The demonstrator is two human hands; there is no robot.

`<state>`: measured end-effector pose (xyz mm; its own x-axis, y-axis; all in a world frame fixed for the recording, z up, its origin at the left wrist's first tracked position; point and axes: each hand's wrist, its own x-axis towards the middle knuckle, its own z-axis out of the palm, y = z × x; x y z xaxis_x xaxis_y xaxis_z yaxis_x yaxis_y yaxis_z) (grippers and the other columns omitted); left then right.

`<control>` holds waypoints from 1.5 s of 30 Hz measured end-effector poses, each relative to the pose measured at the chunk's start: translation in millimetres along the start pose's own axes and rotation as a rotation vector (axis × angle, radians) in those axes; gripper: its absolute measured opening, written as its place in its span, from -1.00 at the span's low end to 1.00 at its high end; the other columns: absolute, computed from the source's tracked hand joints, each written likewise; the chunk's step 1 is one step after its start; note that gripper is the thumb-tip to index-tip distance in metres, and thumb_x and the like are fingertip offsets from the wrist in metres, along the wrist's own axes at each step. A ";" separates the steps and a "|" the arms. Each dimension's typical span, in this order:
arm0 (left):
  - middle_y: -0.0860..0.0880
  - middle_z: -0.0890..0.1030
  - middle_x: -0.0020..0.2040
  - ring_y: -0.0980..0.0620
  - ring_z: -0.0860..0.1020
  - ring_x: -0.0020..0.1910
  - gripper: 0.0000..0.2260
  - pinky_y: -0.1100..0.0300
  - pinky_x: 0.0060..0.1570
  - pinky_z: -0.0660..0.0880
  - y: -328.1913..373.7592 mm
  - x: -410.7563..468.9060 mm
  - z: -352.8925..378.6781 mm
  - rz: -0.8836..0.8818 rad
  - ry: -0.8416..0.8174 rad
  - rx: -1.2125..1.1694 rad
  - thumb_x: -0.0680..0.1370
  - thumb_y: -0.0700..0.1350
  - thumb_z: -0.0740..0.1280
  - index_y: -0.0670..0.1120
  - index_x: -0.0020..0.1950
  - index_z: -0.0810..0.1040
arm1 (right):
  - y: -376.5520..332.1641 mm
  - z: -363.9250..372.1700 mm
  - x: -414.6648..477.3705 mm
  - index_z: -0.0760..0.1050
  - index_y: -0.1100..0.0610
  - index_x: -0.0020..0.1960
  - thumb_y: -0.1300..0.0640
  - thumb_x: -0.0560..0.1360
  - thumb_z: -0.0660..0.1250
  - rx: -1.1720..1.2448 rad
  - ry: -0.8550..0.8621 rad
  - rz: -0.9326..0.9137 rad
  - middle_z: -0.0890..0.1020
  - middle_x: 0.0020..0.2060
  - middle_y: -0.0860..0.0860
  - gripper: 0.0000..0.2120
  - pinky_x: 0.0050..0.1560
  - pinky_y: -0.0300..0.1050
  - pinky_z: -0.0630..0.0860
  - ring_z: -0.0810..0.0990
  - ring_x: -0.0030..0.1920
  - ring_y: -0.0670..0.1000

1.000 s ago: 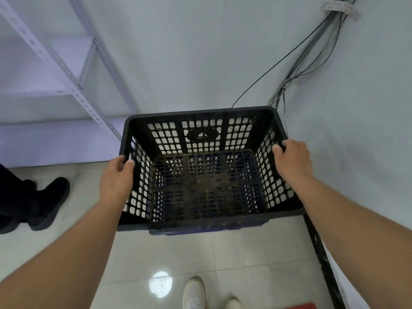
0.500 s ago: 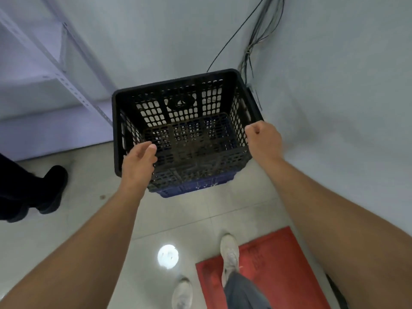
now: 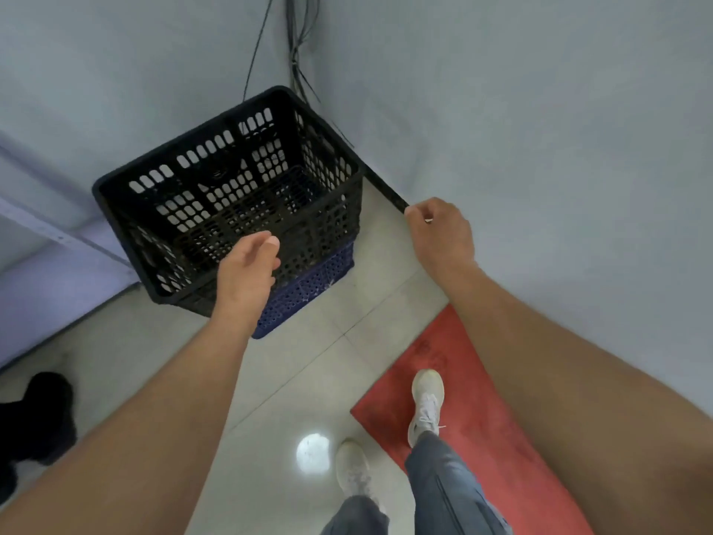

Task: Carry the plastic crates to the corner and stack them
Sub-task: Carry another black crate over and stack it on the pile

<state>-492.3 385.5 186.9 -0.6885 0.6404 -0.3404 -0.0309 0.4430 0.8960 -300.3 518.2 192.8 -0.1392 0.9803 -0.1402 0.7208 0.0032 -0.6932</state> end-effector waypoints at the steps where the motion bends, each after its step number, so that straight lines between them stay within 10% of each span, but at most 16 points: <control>1: 0.00 0.60 0.13 0.10 0.59 0.04 -0.85 0.13 0.08 0.54 0.5 -6.4 7.3 0.007 -0.024 0.006 0.60 -0.02 0.23 0.07 0.15 0.51 | 9.7 -8.2 -7.5 0.56 0.14 0.06 0.00 0.57 0.16 0.008 0.018 0.026 0.59 0.07 0.05 -0.72 -0.13 -0.22 0.30 0.47 -0.10 -0.03; 28: 0.05 0.59 -0.05 0.08 0.56 -0.07 -0.87 0.22 -0.14 0.49 -80.4 -358.7 308.6 0.118 -0.754 0.174 0.60 -0.06 0.25 0.03 0.14 0.51 | 356.1 -270.9 -307.4 0.57 0.01 -0.05 -0.03 0.54 0.17 0.148 0.508 0.617 0.63 0.05 0.01 -0.77 0.05 -0.07 0.46 0.57 0.08 0.04; 37: 0.08 0.60 -0.04 0.07 0.58 -0.03 -0.89 0.19 -0.09 0.51 -123.6 -482.2 337.7 0.180 -1.007 0.313 0.60 -0.03 0.26 0.07 0.08 0.55 | 415.7 -287.4 -440.7 0.57 0.06 0.06 -0.05 0.56 0.16 0.261 0.691 0.848 0.59 0.06 0.02 -0.72 0.03 -0.08 0.45 0.55 0.04 0.02; 45: 0.02 0.63 0.04 0.04 0.58 0.01 -0.81 0.13 -0.03 0.50 -173.6 -554.4 328.1 0.203 -1.283 0.453 0.62 0.09 0.16 0.11 0.02 0.55 | 420.0 -242.0 -564.9 0.40 0.01 -0.24 -0.08 0.56 0.13 0.309 0.885 1.136 0.53 -0.11 0.01 -0.74 -0.20 -0.11 0.24 0.44 -0.19 -0.04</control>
<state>132.5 159.5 126.4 0.5011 0.7330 -0.4600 0.3958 0.2786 0.8750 245.3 13.6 152.0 0.9230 0.2270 -0.3107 -0.0293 -0.7637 -0.6449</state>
